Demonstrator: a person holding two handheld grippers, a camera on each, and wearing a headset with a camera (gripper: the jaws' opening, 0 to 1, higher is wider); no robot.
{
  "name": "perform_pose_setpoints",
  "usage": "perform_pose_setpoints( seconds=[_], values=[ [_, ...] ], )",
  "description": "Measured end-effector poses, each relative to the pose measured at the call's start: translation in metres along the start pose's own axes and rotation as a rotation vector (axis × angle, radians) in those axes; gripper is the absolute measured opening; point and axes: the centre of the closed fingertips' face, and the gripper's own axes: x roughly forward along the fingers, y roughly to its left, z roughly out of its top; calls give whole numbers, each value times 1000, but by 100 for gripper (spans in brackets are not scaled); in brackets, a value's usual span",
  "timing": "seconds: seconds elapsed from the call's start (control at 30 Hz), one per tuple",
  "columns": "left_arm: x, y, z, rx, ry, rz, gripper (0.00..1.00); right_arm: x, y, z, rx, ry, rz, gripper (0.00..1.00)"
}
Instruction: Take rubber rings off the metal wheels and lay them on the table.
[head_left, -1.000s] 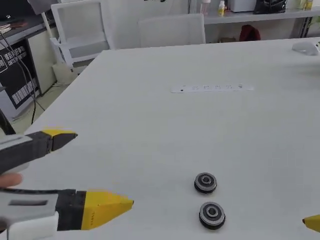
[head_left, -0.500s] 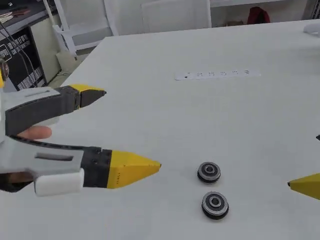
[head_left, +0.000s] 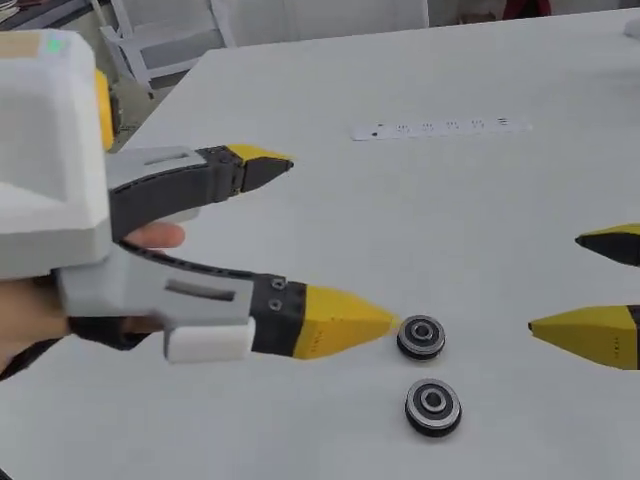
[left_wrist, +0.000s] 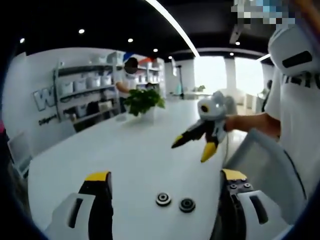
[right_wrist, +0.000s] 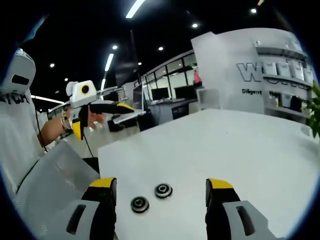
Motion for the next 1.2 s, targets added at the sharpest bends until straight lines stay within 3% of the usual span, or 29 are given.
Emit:
perform_pose_setpoints(
  seconds=[0.17,0.23,0.4,0.47,0.67,0.8,0.87,1.1,1.2],
  values=[
    [22,-4,2,20,-10,-51,89,6,1,-2,-13,5,28,68],
    [29,-8,2,29,-24,-78,89,9,6,-5,-27,21,64,66],
    [49,-14,-7,58,-13,-111,83,17,10,-18,-60,74,105,61],
    [56,-21,-20,55,35,-144,82,21,14,-23,-76,92,121,58],
    [68,-35,-48,57,88,-189,80,29,22,-35,-78,113,154,54],
    [71,-34,-61,65,101,-190,76,36,31,-44,-67,119,174,51],
    [72,-35,-71,43,130,-202,75,40,34,-50,-63,122,183,51],
    [73,-28,-93,-21,131,-176,71,49,48,-70,-65,182,234,47],
    [71,-30,-102,-35,160,-185,69,52,52,-79,-73,204,243,45]
  ],
)
